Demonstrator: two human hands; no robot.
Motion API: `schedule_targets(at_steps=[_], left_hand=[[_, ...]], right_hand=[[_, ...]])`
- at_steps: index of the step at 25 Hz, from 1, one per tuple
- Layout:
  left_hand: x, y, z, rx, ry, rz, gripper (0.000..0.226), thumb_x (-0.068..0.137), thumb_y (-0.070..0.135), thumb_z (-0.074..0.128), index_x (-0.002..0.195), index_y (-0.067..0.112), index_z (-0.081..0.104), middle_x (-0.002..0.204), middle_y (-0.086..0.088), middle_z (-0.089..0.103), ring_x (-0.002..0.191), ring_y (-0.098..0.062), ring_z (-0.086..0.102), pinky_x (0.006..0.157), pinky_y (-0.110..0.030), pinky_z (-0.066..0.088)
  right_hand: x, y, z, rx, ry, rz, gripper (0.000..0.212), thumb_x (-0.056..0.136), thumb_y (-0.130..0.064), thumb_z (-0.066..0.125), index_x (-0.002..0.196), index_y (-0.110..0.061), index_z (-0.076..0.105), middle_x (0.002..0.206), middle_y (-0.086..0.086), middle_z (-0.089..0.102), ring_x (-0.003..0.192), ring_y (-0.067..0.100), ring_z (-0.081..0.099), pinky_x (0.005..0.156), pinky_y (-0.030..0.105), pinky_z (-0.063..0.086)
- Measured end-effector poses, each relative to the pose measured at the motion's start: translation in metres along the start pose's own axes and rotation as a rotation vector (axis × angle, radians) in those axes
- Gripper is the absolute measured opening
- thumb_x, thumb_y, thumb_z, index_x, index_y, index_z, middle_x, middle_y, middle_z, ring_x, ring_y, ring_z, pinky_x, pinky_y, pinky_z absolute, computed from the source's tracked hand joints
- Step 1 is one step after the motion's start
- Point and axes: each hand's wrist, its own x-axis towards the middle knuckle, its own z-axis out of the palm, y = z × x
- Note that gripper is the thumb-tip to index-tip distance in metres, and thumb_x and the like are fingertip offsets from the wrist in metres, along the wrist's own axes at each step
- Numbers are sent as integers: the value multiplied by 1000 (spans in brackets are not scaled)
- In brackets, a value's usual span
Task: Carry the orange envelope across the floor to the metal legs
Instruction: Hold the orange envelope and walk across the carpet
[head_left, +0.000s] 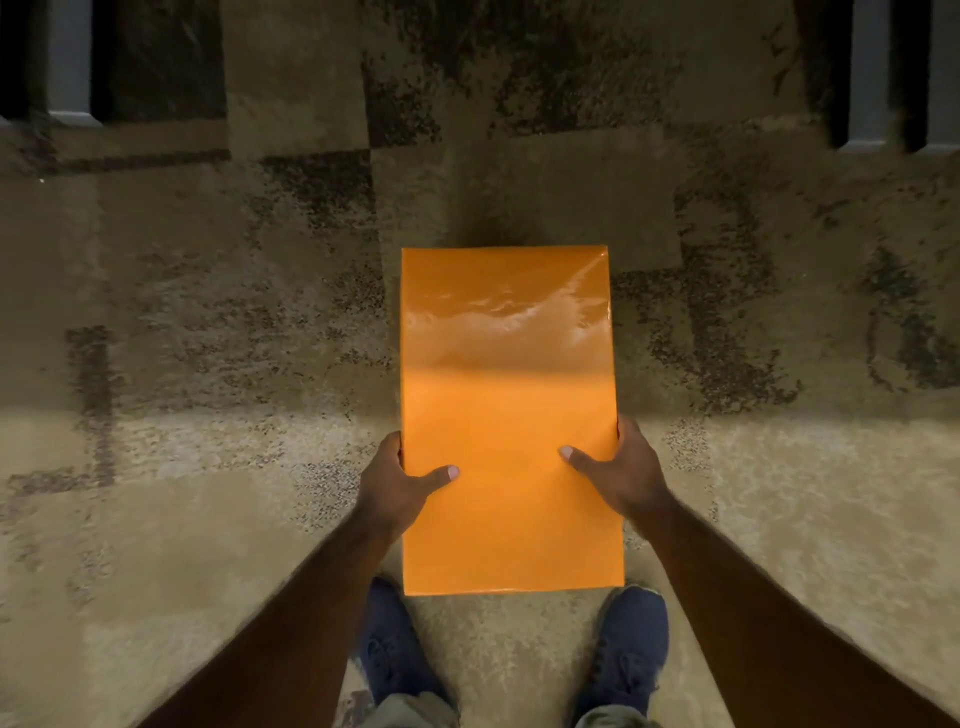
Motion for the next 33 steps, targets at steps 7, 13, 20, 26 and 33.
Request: schedule_targets(at_steps=[7,13,20,26,33], left_hand=[[-28,20,-74,-126,32,73,81,71,25,87,140,16,43,136,-10,61,110,-25,61,96,-50,53],[-43,39,-156,-141,80,125,91,73,28,85,148,16,35,143,-10,55,114,-22,57,95,-43,50],[-41,74,-235,-139,95,174,94,77,27,82,153,15,28,147,-11,51,126,-33,56,100,-54,50],[7,111,-275,-96,141,272,75,79,21,81,144,15,44,132,-13,63,117,-34,62,94,-49,54],[118,138,-301,-24,216,319,78,75,29,83,142,19,43,135,-14,61,109,-27,61,88,-38,51]], right_hand=[[-40,-61,6,41,-21,-77,74,75,-31,82,137,-13,45,134,12,58,117,32,58,97,53,49],[-71,-133,37,84,-49,-145,72,75,-24,82,135,-12,46,132,11,59,110,26,59,93,48,51],[-79,-212,59,81,-44,-208,70,75,-28,82,133,-12,47,130,12,60,112,30,61,89,46,53],[-35,-273,79,17,16,-270,84,76,-38,80,145,-18,37,143,8,52,128,32,51,103,45,47],[66,-317,123,45,37,-343,82,75,-41,80,144,-20,39,144,7,50,128,30,50,96,37,45]])
